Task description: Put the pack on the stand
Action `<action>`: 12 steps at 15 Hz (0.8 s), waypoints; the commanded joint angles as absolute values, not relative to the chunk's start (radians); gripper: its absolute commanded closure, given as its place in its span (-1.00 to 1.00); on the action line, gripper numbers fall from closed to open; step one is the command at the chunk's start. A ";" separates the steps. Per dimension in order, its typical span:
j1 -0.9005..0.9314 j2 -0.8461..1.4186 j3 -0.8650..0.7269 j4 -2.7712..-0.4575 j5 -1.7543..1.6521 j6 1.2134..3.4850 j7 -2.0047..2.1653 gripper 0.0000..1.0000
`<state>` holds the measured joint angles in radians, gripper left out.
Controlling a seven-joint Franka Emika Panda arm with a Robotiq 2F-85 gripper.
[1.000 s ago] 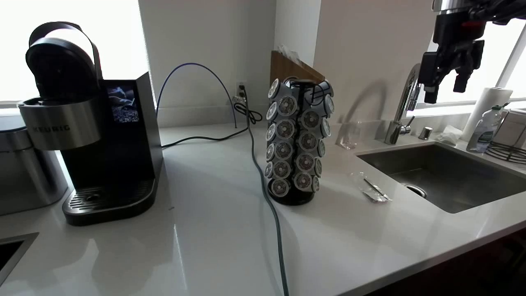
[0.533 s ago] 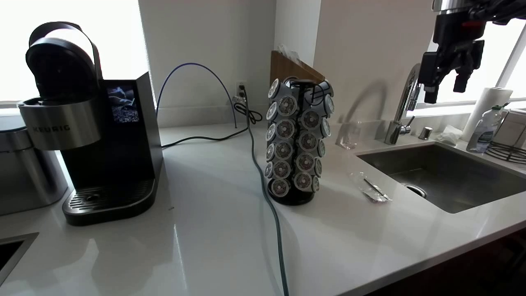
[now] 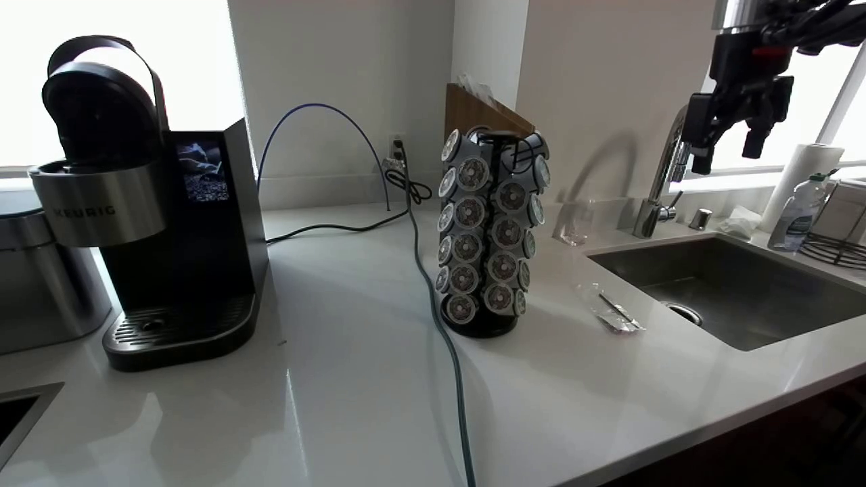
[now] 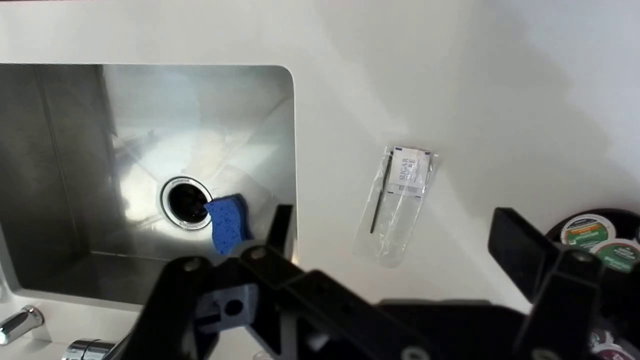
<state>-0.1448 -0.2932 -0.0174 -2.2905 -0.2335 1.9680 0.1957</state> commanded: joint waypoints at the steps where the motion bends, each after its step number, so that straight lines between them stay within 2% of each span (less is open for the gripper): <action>1: -0.149 -0.234 -0.049 -2.303 -0.236 2.069 0.223 -1.00; 12: -0.142 0.036 -0.110 -2.304 -0.179 2.348 0.197 -1.00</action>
<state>-0.1523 -0.0471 -0.1064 -2.3142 -0.2150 2.2903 0.1979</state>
